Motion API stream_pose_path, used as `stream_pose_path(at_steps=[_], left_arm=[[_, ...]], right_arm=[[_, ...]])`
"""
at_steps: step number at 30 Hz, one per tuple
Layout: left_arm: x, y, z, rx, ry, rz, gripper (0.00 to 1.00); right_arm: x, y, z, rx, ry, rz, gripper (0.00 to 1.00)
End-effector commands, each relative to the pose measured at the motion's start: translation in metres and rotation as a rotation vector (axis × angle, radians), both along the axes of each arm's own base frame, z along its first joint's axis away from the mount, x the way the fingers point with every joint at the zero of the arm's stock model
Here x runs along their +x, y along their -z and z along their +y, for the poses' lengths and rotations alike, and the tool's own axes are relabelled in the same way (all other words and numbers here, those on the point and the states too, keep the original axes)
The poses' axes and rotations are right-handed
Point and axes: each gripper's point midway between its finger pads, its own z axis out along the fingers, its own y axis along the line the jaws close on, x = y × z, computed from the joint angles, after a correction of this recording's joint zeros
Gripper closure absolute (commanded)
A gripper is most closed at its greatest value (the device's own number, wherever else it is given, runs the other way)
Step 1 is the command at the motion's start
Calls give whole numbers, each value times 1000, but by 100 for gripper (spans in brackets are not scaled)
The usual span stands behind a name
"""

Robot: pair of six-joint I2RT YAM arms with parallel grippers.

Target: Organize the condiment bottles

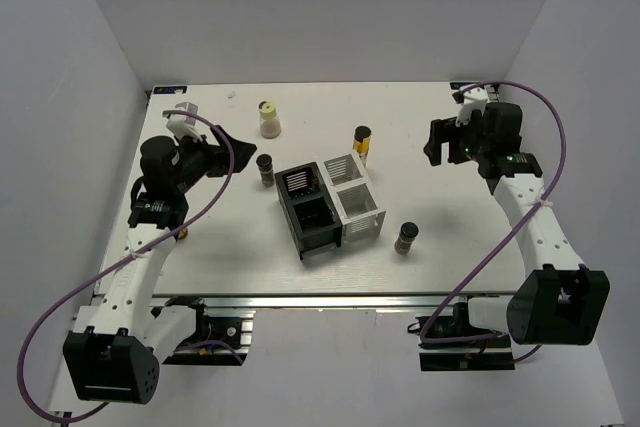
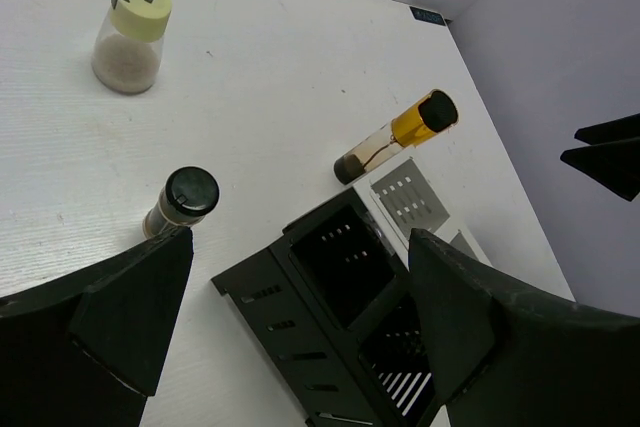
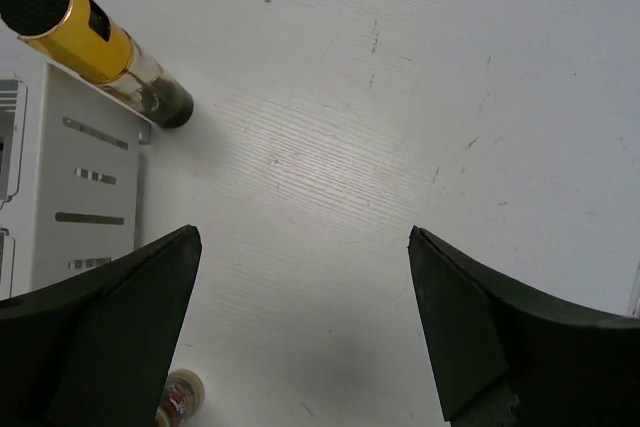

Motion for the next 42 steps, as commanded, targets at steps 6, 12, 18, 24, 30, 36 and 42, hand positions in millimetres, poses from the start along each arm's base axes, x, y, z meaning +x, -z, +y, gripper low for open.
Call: stream_pose_path(at_steps=[6,12,18,24,30,36,42], left_arm=[[-3,-23,-6,1,43,-45,5],[-2,-26,-11,-10,71,-28,67],[0,-32,-9,-5,64,18,29],[-7,-35,-8,0,55,20,4],[-12,-38,-6,8,46,26,2],[-20,-34,-2,9,23,42,2],[-27,-32,1,6,8,56,2]], right_arm=[[-12,-26,32,-48,-318,-78,11],[-15,-37,38,-66,-388,-113,11],[0,-57,49,19,-262,-120,15],[7,-52,70,13,-215,-95,17],[12,-40,118,26,-336,-89,11],[32,-10,145,37,-374,-34,11],[52,3,162,51,-395,-25,11]])
